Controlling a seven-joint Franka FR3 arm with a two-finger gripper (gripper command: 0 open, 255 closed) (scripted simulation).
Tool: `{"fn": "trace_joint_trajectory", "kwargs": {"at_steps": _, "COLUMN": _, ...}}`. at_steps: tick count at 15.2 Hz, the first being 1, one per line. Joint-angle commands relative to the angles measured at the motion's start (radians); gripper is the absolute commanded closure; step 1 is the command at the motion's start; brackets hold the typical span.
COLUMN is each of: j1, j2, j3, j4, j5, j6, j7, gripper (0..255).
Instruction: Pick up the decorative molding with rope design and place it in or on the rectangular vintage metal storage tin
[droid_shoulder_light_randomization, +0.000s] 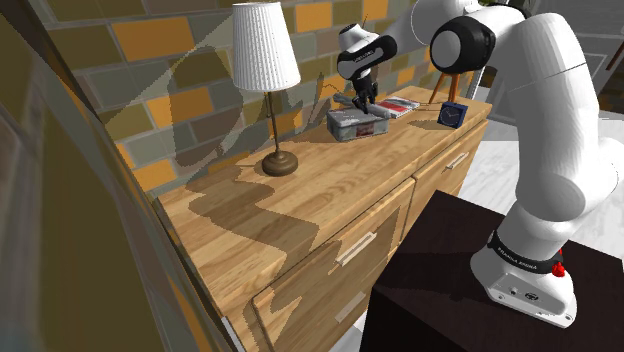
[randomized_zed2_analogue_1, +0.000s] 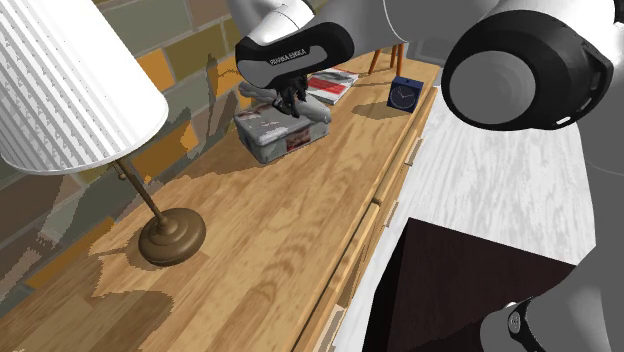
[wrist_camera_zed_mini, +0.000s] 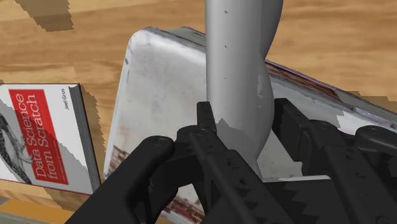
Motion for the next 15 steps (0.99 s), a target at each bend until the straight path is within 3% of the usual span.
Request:
{"fn": "trace_joint_trajectory", "kwargs": {"at_steps": 1, "j1": 0.0, "j2": 0.003, "j3": 0.001, "j4": -0.009, "j5": 0.001, "j6": 0.003, "j7": 0.001, "gripper": 255}}
{"fn": "trace_joint_trajectory", "kwargs": {"at_steps": 3, "j1": 0.0, "j2": 0.003, "j3": 0.002, "j4": -0.009, "j5": 0.001, "j6": 0.003, "j7": 0.001, "gripper": 255}}
{"fn": "trace_joint_trajectory", "kwargs": {"at_steps": 4, "j1": 0.0, "j2": 0.004, "j3": 0.001, "j4": -0.011, "j5": 0.001, "j6": 0.006, "j7": 0.001, "gripper": 0}}
{"fn": "trace_joint_trajectory", "kwargs": {"at_steps": 9, "j1": 0.0, "j2": 0.003, "j3": 0.002, "j4": -0.009, "j5": 0.001, "j6": 0.003, "j7": 0.001, "gripper": 0}}
{"fn": "trace_joint_trajectory", "kwargs": {"at_steps": 13, "j1": 0.022, "j2": -0.02, "j3": 0.007, "j4": 0.073, "j5": 0.007, "j6": -0.106, "j7": -0.008, "gripper": 0}}
{"fn": "trace_joint_trajectory", "kwargs": {"at_steps": 15, "j1": 0.022, "j2": -0.02, "j3": 0.007, "j4": 0.073, "j5": 0.007, "j6": -0.106, "j7": -0.008, "gripper": 0}}
